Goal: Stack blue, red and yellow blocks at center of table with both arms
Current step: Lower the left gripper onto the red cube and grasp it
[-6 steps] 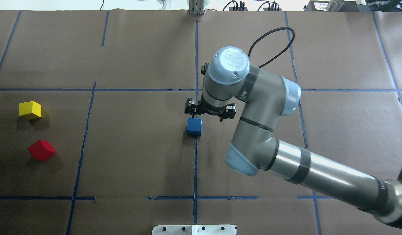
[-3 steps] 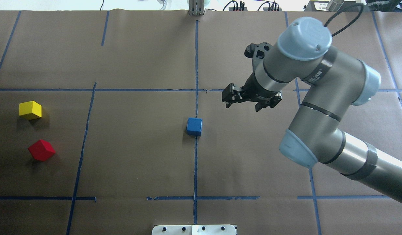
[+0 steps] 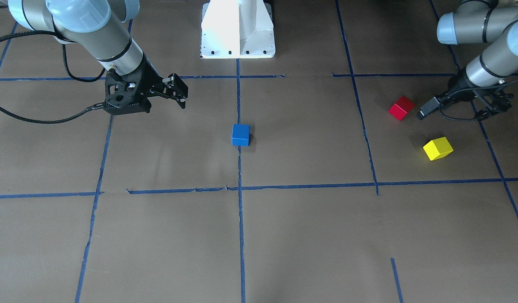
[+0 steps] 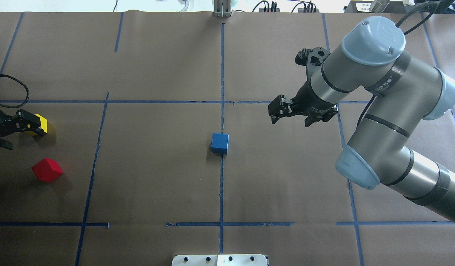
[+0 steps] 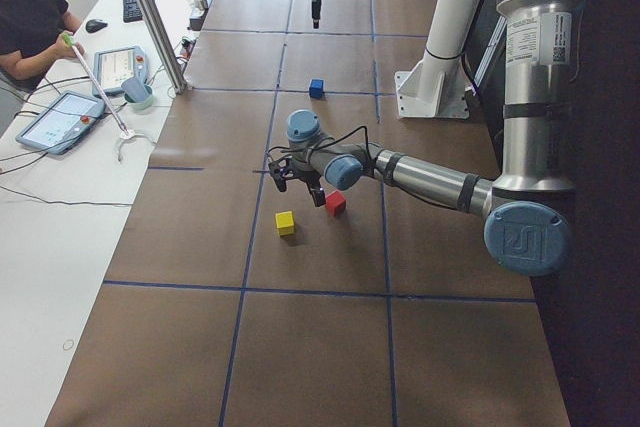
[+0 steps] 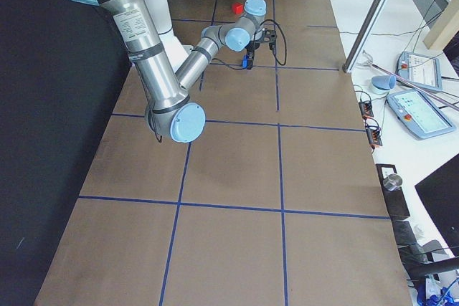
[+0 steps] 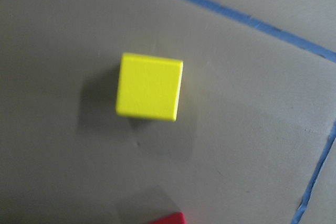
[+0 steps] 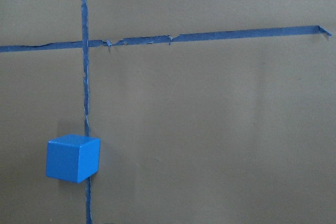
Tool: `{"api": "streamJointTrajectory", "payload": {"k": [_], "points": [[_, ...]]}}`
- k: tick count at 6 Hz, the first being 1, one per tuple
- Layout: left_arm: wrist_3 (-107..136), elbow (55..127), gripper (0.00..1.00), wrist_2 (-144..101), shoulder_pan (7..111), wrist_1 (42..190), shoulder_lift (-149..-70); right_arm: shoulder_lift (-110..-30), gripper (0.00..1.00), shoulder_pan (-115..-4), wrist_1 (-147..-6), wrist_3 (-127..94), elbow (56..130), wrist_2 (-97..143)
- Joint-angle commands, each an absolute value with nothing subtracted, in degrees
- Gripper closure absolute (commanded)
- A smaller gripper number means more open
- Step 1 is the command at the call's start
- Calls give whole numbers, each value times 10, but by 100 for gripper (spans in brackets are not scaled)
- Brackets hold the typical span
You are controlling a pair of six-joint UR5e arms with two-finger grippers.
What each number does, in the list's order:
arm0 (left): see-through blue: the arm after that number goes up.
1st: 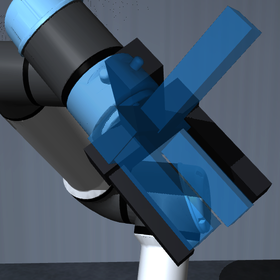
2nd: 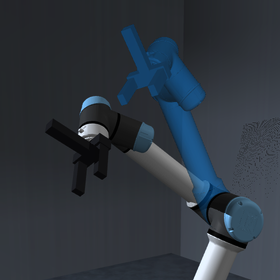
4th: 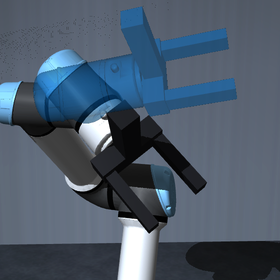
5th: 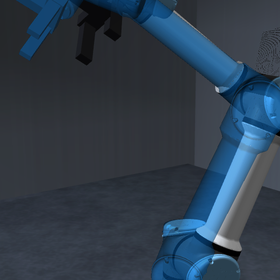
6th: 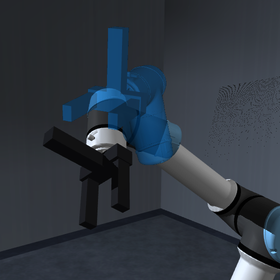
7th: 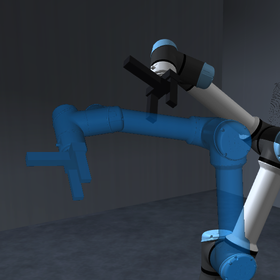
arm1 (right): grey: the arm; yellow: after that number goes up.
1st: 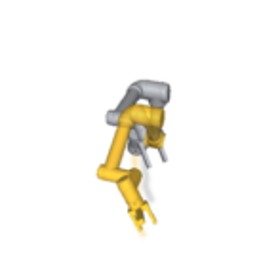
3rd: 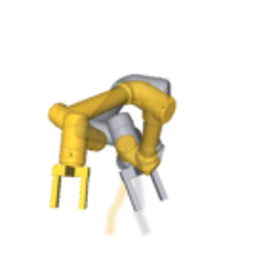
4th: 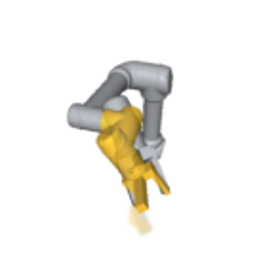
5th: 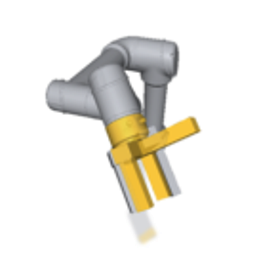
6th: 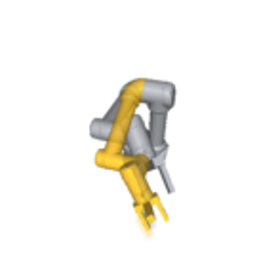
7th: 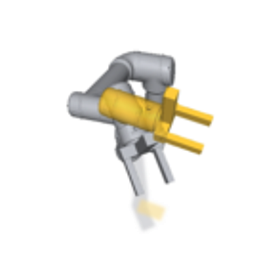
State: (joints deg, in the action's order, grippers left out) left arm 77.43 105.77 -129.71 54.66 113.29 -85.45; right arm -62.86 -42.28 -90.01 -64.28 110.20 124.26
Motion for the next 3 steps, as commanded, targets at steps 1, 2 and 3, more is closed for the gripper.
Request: {"api": "streamJointTrajectory", "payload": {"k": [1,2,3], "points": [[887,1062,0,-1253,498,1181,-827,-632,0,-420,-900,-642,1103,1242],[923,1061,0,-1252,488,1208,-815,-633,0,-417,-900,-643,1103,1241],[955,1061,0,-1251,474,1210,-816,-633,0,-417,-900,-643,1103,1241]]}}
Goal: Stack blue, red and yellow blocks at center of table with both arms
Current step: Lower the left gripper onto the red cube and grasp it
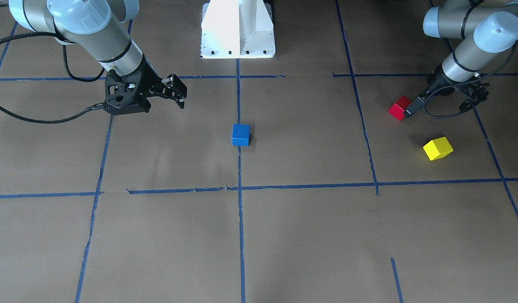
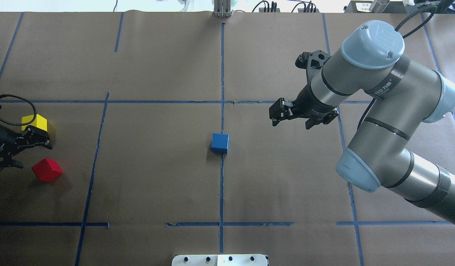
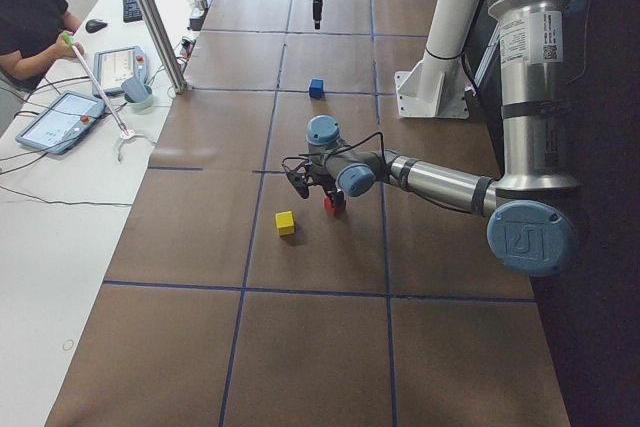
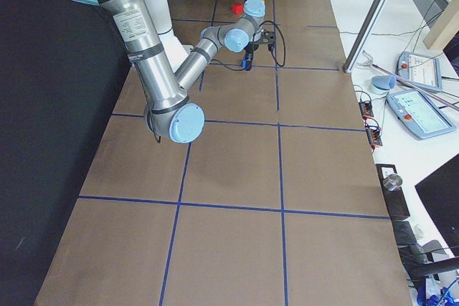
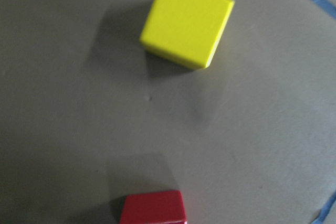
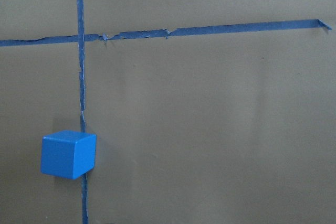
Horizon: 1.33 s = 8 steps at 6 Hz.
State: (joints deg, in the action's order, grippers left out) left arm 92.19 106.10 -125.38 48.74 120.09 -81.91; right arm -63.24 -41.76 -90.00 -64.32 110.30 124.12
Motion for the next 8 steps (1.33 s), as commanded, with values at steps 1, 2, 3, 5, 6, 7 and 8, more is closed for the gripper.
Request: {"api": "streamJointTrajectory", "payload": {"k": [1,2,3,5,6,7,8], "points": [[959,1061,0,-1232,453,1212,-816,-633,0,-417,-900,-643,1103,1241],[959,1060,0,-1230,448,1212,-816,-633,0,-417,-900,-642,1104,1241],[958,1058,0,-1230,447,1212,-815,-633,0,-418,-900,-643,1105,1241],[956,1047,0,-1228,439,1212,-816,-635,0,-418,-900,-643,1106,1241],[955,1044,0,-1228,438,1212,-816,-636,0,-418,-900,-642,1106,1241],[955,1041,0,-1228,434,1212,-816,-636,0,-418,-900,-642,1105,1241],[954,1041,11,-1228,432,1212,-817,-636,0,-418,-900,-642,1105,1241]]}}
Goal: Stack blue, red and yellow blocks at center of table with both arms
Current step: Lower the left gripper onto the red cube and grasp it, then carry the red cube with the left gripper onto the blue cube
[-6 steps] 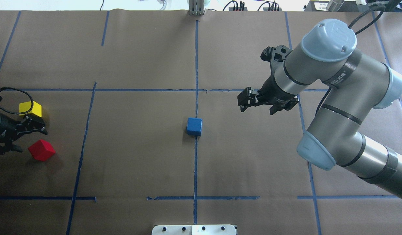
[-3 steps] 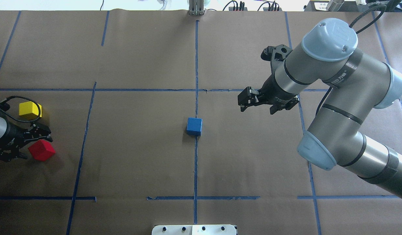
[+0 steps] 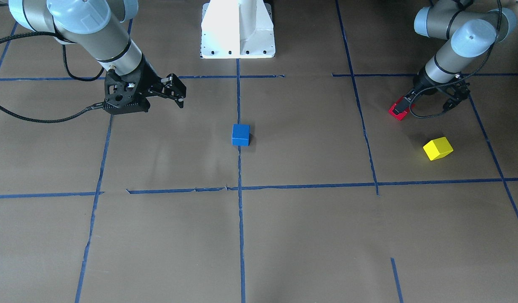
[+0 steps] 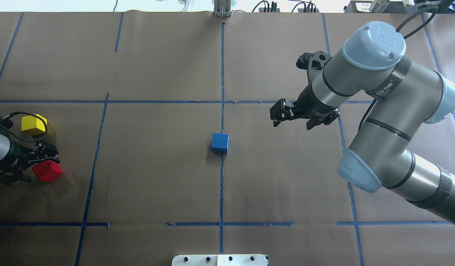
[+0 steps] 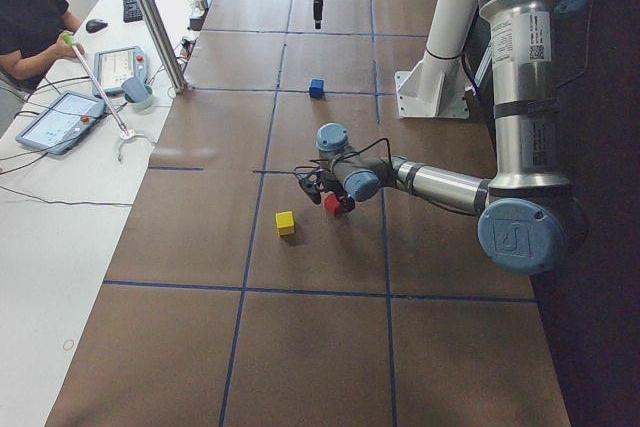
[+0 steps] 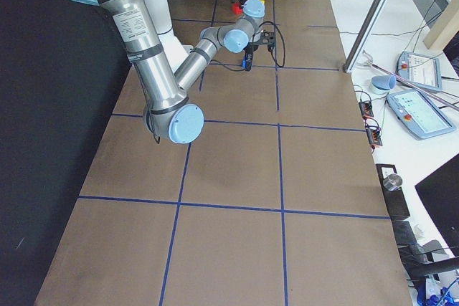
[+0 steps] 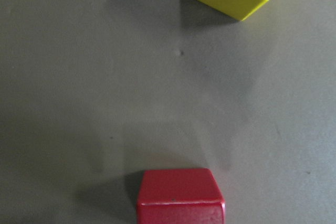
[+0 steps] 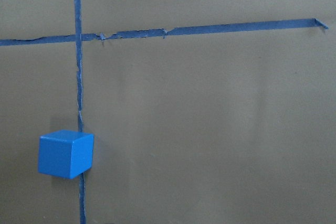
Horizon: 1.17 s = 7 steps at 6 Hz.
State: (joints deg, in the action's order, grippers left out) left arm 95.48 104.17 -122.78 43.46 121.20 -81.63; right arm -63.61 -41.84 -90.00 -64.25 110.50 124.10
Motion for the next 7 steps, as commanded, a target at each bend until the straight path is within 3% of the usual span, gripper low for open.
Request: {"api": "streamJointTrajectory", "payload": {"k": [1,2,3,5,7], "points": [[954,1031,47,-1227,423,1211,-821,-640,0,-419,-900,-642,1107,1242],[954,1032,93,-1228,423,1211,-831,-641,0,-421,-900,-642,1107,1242],[954,1045,100,-1228,423,1210,-858,-644,0,-425,-900,-642,1109,1245],[954,1068,100,-1232,418,1184,-977,-707,0,-445,-900,-618,1160,1250],[883,1056,100,-1217,345,1003,-1178,-774,0,-485,-901,-532,1179,1258]]}}
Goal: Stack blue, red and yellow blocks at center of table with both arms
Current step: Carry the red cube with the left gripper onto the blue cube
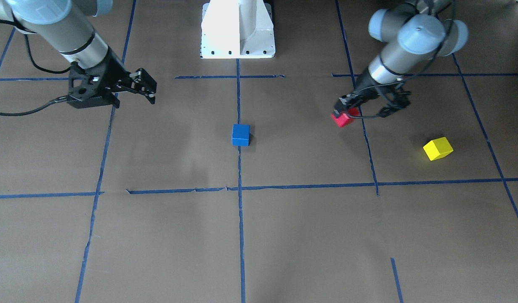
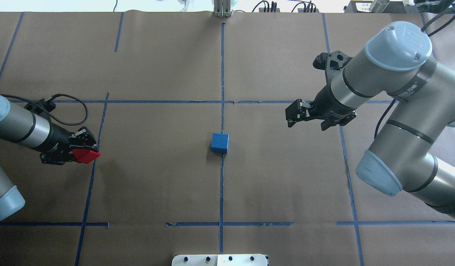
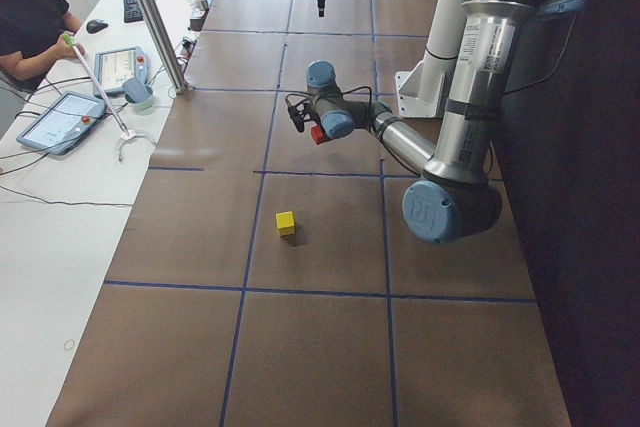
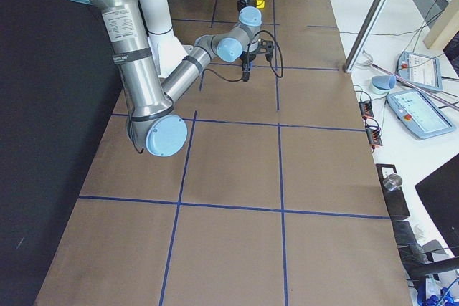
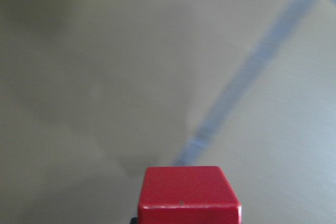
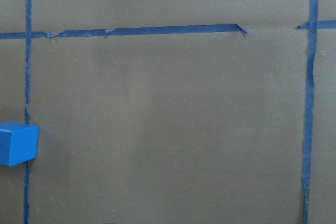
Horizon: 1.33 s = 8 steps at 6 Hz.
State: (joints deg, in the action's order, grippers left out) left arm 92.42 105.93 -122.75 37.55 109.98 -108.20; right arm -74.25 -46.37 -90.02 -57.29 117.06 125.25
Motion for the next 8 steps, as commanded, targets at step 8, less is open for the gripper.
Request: {"api": "streamJointTrajectory", "payload": {"k": [8], "points": [[723,828,100,-1136,310,899,-1428,-835,0,-536,-897,-443,1179,1276]]}}
